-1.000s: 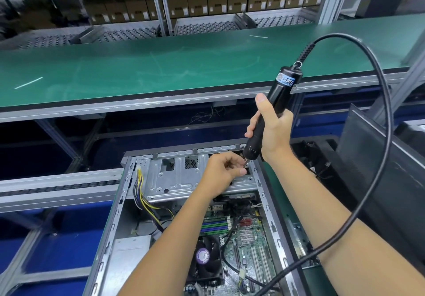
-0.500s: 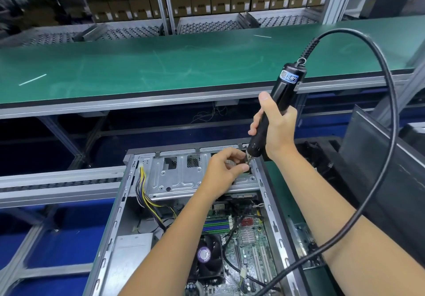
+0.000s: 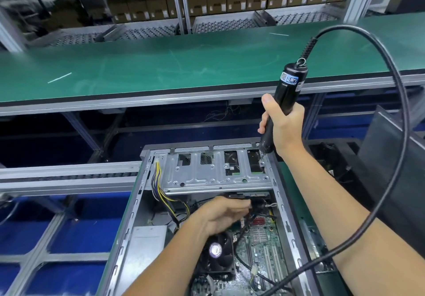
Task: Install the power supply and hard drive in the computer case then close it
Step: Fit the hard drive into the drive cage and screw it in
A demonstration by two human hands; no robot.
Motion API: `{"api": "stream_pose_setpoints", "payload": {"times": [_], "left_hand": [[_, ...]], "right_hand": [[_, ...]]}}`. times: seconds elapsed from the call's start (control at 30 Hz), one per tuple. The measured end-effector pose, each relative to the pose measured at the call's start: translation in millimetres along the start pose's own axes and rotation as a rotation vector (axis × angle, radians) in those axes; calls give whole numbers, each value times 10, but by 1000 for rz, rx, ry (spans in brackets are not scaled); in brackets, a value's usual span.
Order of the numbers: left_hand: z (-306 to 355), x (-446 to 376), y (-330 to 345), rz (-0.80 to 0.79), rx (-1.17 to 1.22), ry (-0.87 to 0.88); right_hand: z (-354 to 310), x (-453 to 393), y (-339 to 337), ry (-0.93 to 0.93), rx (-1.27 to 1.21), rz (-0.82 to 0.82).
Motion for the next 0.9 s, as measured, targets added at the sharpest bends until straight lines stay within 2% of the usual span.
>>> {"api": "stream_pose_setpoints", "payload": {"times": [0.1,0.2,0.3,0.9], "left_hand": [[115,-37,129,-38,238,159],[145,-89,184,-27,326,204],[154,-149,190,-59,351,216],[125,-307,105,-3,398,226]], "right_hand": [[-8,7,-10,-6,8,5],[-8,13,-25,-5,4,18],[-16,-1,-20,-21,21,11],[146,12,-26,-12,110,-10]]}}
Point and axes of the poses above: each hand's wrist, its own x-axis away from the middle knuckle, its own y-axis out of the palm, z = x × y, the point moved 10 cm from there along -x, towards the middle knuckle, and after that the axes turned 7 degrees about -x, right-handed, at the moved point
